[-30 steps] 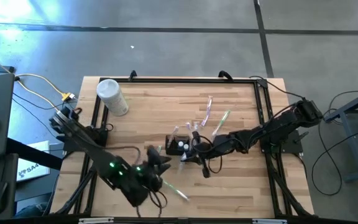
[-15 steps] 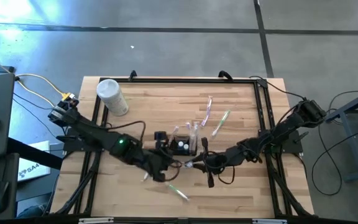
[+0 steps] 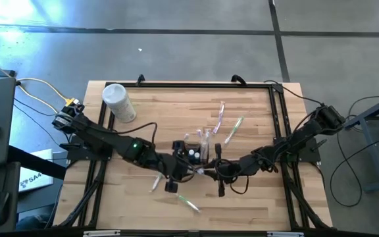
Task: Pick & Place toothbrushing station
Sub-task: Put the blue toothbrush into the black mesh
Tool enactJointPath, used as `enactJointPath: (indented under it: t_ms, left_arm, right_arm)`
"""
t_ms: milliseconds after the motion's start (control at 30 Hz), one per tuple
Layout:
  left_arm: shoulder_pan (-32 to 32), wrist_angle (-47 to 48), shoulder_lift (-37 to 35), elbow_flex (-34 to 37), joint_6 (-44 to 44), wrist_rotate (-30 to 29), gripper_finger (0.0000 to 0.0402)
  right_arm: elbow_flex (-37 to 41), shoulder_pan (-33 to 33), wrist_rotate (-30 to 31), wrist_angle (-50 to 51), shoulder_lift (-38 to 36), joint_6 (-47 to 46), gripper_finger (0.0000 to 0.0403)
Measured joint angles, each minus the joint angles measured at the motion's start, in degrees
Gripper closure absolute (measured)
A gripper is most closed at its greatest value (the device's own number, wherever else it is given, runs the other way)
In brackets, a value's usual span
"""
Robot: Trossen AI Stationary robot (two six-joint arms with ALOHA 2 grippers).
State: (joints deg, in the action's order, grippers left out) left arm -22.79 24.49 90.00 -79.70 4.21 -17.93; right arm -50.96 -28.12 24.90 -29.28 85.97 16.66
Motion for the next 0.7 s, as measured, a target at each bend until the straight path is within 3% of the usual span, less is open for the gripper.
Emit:
enactJointPath:
  t_ms: [133, 700]
  left_arm:
    - [-0.11, -2.06, 0.00, 0.02, -0.53, 2.64, 0.0240]
    - [1.03, -6.58, 0.88, -0.02, -0.66, 1.90, 0.0240]
  right_arm:
    - [0.00, 0.00, 0.24, -0.11, 0.00, 0.04, 0.0393]
    - [0.00, 0.00, 0.20, -0.41, 0.00, 0.11, 0.0393]
